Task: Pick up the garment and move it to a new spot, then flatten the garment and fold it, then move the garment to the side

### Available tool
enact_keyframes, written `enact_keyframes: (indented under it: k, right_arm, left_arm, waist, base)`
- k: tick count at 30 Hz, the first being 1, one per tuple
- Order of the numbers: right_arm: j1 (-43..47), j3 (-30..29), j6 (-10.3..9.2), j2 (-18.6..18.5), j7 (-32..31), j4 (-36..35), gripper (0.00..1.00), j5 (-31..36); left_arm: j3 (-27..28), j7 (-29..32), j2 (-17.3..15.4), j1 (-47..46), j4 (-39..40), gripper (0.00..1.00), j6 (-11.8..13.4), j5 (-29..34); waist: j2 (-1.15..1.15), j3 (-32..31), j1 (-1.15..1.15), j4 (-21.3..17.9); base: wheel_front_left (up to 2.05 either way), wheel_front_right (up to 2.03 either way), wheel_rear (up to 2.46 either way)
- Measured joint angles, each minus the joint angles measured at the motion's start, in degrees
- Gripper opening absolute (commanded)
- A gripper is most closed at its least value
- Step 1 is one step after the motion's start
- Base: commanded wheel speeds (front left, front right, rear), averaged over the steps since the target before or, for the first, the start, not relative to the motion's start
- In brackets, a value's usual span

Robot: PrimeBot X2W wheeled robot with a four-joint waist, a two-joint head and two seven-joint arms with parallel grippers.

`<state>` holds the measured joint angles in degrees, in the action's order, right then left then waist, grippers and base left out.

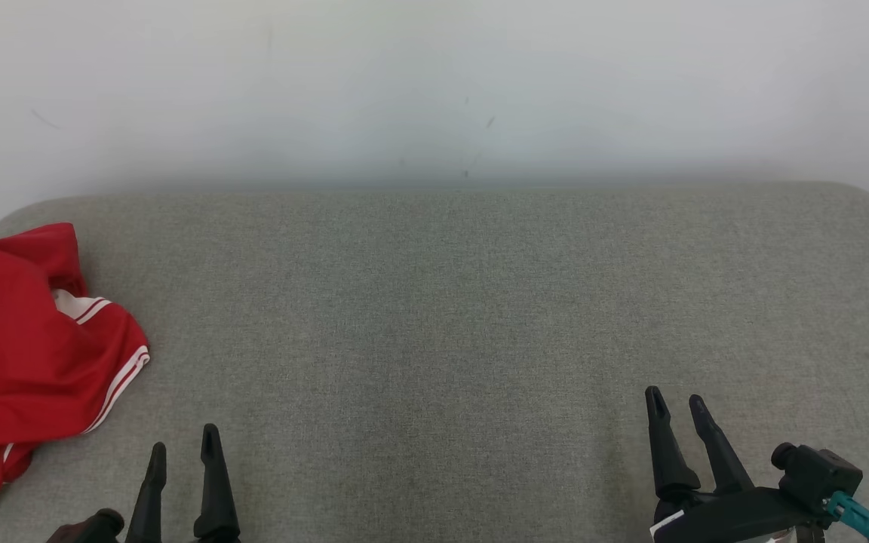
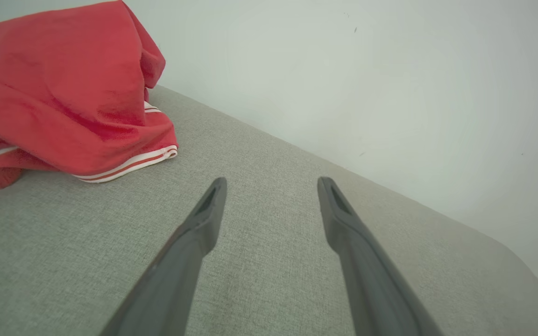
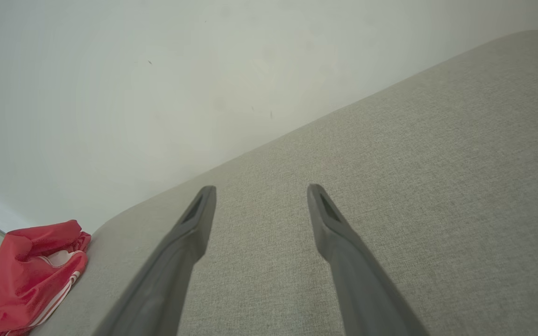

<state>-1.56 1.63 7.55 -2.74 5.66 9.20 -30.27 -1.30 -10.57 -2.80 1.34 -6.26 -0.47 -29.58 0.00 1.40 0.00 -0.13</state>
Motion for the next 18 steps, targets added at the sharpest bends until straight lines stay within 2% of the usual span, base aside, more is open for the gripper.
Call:
enact_keyframes:
  k: [11,18]
  right_arm:
    - [0.69,0.89,0.0,-0.01,2.0,-0.41,1.0,5.67]
    - [1.33,1.12,0.0,-0.03,3.3,-0.85,1.0,8.84]
  left_arm:
    - [-0.64,-0.94,-0.45,0.75,0.69,1.0,0.46,6.13]
    - [-0.86,-1.52,-0.64,1.02,1.86,1.0,-0.88,9.48]
  waist:
    - [0.0,0.05,0.0,-0.1]
    - [0.0,0.11,0.0,-0.15]
  base:
    - [0.0,0.0,0.0]
    - [0.0,0.0,0.0]
